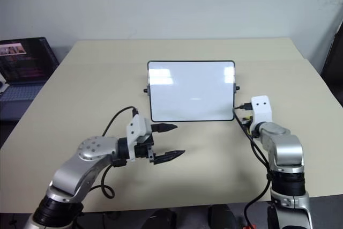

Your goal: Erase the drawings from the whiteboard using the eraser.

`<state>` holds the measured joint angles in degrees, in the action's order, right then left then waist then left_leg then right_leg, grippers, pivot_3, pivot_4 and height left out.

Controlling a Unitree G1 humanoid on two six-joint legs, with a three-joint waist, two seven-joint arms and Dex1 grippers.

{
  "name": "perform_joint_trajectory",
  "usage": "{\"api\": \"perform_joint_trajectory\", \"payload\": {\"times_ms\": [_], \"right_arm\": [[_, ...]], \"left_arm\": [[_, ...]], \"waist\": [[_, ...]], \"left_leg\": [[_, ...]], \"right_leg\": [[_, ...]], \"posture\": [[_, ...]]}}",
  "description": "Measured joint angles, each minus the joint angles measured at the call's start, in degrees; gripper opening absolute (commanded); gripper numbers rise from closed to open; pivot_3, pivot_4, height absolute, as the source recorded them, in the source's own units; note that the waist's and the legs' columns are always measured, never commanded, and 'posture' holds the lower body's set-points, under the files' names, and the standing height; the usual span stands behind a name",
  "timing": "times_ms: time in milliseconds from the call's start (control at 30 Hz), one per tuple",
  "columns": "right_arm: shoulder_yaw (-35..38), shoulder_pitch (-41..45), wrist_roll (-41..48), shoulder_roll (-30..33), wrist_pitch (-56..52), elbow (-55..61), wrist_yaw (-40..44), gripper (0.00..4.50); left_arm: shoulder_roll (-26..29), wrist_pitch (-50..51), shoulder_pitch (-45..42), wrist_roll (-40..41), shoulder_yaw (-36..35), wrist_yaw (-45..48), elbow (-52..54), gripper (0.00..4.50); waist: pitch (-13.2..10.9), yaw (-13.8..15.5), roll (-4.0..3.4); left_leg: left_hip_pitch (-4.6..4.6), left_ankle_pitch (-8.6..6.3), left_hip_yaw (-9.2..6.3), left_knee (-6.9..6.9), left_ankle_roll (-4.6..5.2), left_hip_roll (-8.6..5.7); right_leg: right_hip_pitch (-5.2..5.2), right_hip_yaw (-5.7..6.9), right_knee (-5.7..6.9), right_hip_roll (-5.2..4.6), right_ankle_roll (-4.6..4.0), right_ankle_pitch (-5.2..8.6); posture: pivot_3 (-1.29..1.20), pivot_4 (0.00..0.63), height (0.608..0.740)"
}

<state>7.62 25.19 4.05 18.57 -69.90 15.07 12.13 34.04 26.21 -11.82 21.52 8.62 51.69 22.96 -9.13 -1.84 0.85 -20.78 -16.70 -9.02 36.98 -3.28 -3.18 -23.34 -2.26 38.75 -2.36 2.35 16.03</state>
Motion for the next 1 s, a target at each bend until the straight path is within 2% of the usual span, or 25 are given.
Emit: {"api": "perform_joint_trajectory", "payload": {"times_ms": [300, 467, 633, 900, 1000], "right_arm": [[0.0, 0.02, 0.03, 0.24, 0.1, -0.3, -0.22, 0.99], [0.03, 0.05, 0.09, 0.37, 0.38, -0.63, -0.23, 2.6], [0.03, 0.07, 0.04, 0.64, 0.67, -0.97, -0.44, 4.41], [0.25, 1.21, 0.46, 0.96, 0.61, -1.02, -0.91, 4.46], [2.0, 3.07, 1.82, 0.2, 0.49, 2.1, -1.05, 4.46]], "left_arm": [[0.0, 0.04, -0.26, 0.01, 0.0, -0.35, 0.0, 4.5], [0.0, -0.12, -0.28, -0.03, 0.0, -0.35, -0.02, 4.5], [0.0, -0.41, -0.25, -0.11, 0.0, -0.33, -0.12, 4.5], [0.0, -0.83, 0.28, -0.21, -0.25, -0.53, -0.52, 4.5], [-0.41, -0.67, 0.59, 0.25, -2.62, -2.41, -0.49, 4.5]], "waist": [[0.0, 0.0, 0.0], [0.0, 0.0, 0.0], [0.0, 0.0, 0.0], [-0.01, -0.02, -0.01], [-0.02, -0.05, -0.03]], "left_leg": [[0.0, 0.0, 0.0, 0.0, 0.0, 0.0], [0.0, 0.0, 0.0, 0.0, 0.0, 0.0], [0.0, 0.0, 0.0, 0.0, 0.0, 0.0], [0.0, 0.0, 0.01, 0.01, 0.0, 0.0], [0.0, 0.0, -0.01, 0.0, 0.0, 0.02]], "right_leg": [[0.0, 0.0, 0.0, 0.01, 0.0, 0.0], [0.0, 0.0, 0.0, 0.01, 0.0, 0.0], [0.0, 0.0, 0.0, 0.01, 0.0, 0.0], [0.0, -0.01, 0.02, 0.01, 0.0, 0.0], [-0.01, -0.01, 0.02, 0.02, 0.0, 0.0]], "posture": [[0.0, 0.15, 0.74], [0.0, 0.15, 0.74], [0.0, 0.15, 0.74], [0.0, 0.15, 0.74], [0.0, 0.15, 0.74]]}}
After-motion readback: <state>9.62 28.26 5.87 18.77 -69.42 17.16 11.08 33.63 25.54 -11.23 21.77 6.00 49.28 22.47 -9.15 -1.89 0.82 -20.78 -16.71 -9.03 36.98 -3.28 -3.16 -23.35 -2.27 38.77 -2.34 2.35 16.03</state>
